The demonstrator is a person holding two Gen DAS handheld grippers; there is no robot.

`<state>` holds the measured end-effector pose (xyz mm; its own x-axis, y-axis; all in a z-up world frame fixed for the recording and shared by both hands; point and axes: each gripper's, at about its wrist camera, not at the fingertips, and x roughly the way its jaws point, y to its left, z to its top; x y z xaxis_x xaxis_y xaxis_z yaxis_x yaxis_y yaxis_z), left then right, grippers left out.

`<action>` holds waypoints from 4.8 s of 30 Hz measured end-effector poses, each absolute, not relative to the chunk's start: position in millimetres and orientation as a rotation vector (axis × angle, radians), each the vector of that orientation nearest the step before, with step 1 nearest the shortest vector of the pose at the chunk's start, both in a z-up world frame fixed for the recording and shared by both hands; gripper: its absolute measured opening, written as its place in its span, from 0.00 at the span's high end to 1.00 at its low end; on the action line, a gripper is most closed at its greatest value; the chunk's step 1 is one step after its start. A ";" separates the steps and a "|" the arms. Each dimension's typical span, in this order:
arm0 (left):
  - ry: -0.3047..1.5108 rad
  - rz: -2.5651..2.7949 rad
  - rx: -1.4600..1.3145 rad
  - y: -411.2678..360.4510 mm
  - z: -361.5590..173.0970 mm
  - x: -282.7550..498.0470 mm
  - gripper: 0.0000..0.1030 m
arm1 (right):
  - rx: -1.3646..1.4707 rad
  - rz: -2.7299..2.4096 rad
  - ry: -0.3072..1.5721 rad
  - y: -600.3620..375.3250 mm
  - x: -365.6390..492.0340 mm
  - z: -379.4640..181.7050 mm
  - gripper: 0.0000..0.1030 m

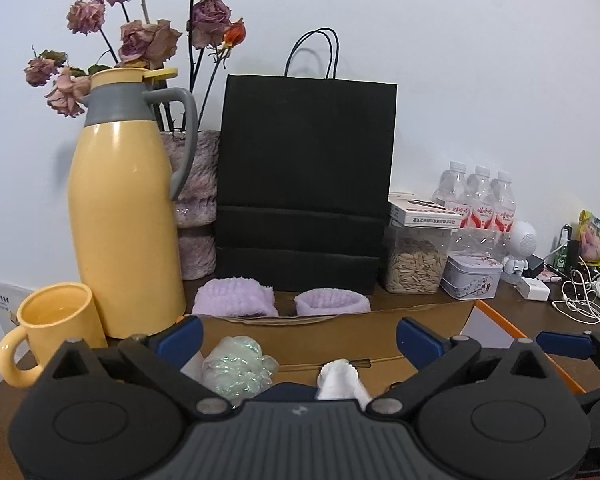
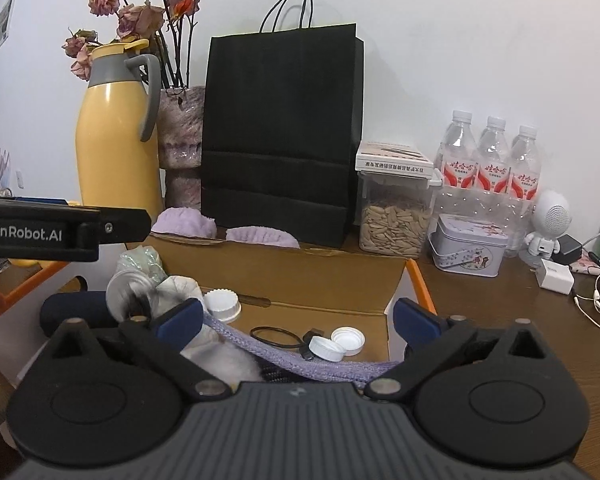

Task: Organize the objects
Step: 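Carry the black cable and white cap into the box and open both grippers, then withdraw both grippers from the box toward the red rose and white lids, then grasp the red rose with the right gripper while the left grasps a small white cap, then carry the red rose and white cap into the box and open both grippers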

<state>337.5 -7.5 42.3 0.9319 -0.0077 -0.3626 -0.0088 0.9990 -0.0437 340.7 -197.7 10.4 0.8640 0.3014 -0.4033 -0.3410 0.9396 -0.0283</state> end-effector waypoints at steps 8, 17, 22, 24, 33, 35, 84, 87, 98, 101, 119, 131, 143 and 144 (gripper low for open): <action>0.372 -0.004 -0.038 -8.8 42.2 336.4 0.00 | -0.102 0.338 0.407 -196.3 338.7 10.2 0.00; 0.362 0.000 -0.028 -10.0 44.6 328.6 0.00 | -0.098 0.336 0.389 -196.8 330.3 13.6 0.00; 0.352 0.010 -0.030 -8.0 45.8 320.3 0.00 | -0.100 0.334 0.378 -197.9 323.1 15.2 0.00; 0.348 0.013 -0.030 -7.8 46.0 316.6 0.00 | -0.100 0.332 0.377 -198.9 319.8 15.6 0.00; 0.328 0.016 -0.024 -8.8 49.5 297.1 0.00 | -0.107 0.319 0.367 -201.5 300.8 17.7 0.00; 0.326 0.015 -0.023 -9.2 50.2 292.4 0.00 | -0.109 0.318 0.364 -201.8 295.3 18.4 0.00; 0.638 0.088 -0.007 67.2 -18.7 181.4 0.00 | -0.183 0.468 0.590 -146.5 187.1 -32.8 0.07; 0.657 0.081 0.014 61.6 -22.4 184.8 0.00 | -0.164 0.502 0.602 -147.3 187.2 -33.5 0.49; 0.689 0.039 0.090 27.0 -31.9 205.6 0.02 | -0.044 0.427 0.538 -175.6 190.2 -24.8 0.56; 0.685 0.045 0.096 22.1 -33.8 211.5 0.11 | -0.018 0.411 0.531 -184.3 191.5 -23.8 0.56; 0.601 -0.074 -0.017 23.4 -28.8 196.2 0.74 | -0.009 0.416 0.504 -186.6 184.7 -23.4 0.56; 0.486 -0.068 -0.043 21.3 2.8 179.7 0.74 | 0.010 0.439 0.418 -190.5 179.6 -6.9 0.56; 0.392 -0.077 -0.044 8.2 52.5 208.7 0.74 | -0.035 0.427 0.298 -186.5 207.5 33.9 0.56; 0.385 -0.075 -0.043 6.6 55.1 212.4 0.74 | -0.039 0.426 0.290 -185.2 211.3 36.5 0.56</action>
